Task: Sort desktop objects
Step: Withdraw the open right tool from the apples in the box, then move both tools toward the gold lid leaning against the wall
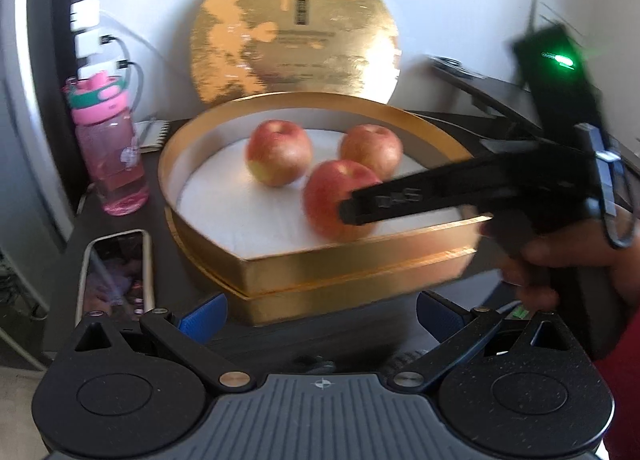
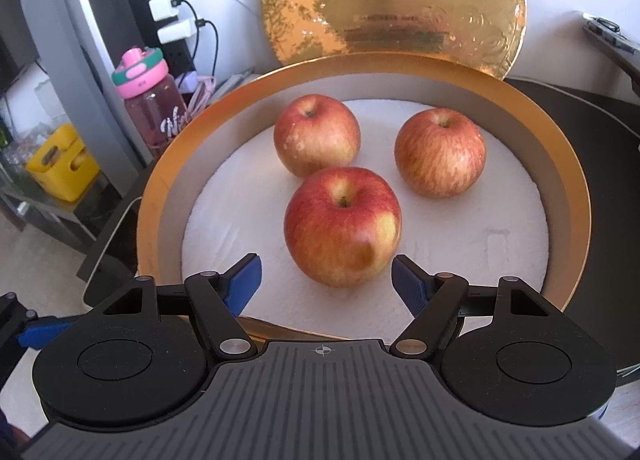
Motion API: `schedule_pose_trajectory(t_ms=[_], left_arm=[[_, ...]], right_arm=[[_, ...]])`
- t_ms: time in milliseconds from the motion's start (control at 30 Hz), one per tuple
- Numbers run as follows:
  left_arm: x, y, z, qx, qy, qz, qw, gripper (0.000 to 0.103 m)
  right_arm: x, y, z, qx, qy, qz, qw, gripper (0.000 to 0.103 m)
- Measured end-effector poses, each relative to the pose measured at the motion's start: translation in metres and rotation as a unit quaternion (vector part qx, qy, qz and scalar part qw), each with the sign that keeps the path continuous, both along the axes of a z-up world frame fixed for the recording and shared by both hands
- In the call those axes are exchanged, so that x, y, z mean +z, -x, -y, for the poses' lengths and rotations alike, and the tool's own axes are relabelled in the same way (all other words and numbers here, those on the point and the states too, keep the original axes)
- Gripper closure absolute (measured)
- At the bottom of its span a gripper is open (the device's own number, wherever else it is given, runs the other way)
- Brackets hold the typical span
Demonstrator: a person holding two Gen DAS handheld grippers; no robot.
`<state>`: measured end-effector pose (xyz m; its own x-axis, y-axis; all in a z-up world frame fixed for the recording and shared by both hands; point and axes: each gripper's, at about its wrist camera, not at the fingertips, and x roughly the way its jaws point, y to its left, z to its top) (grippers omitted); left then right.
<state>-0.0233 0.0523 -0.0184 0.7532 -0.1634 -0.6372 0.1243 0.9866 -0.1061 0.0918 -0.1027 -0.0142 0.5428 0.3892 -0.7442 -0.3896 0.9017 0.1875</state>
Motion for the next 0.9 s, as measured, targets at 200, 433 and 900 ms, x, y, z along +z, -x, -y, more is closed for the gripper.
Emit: schedule_pose_trajectory(t_ms=[200,433,900], left_arm=[[0.015,-0.017,-0.008,0.031,-0.003,0.018,0.9994,0.001],[0.038,-0.044,0.013,0.001,-0.016,0.068,0.9976,0.001],[0.085,-0.138,-0.02,0.006,0.016,0.163,0.9865,0.0]], right_arm=[[0.016,0.002,0.024,-0.013,-0.012,0.022,1.0,0.02],[0.057,-0.007,0.072,-0.049,-0.023,0.074,0.996,0.011],[0.087,-0.06,0.137,-0.104,-0.108,0.134,0.98,0.0]])
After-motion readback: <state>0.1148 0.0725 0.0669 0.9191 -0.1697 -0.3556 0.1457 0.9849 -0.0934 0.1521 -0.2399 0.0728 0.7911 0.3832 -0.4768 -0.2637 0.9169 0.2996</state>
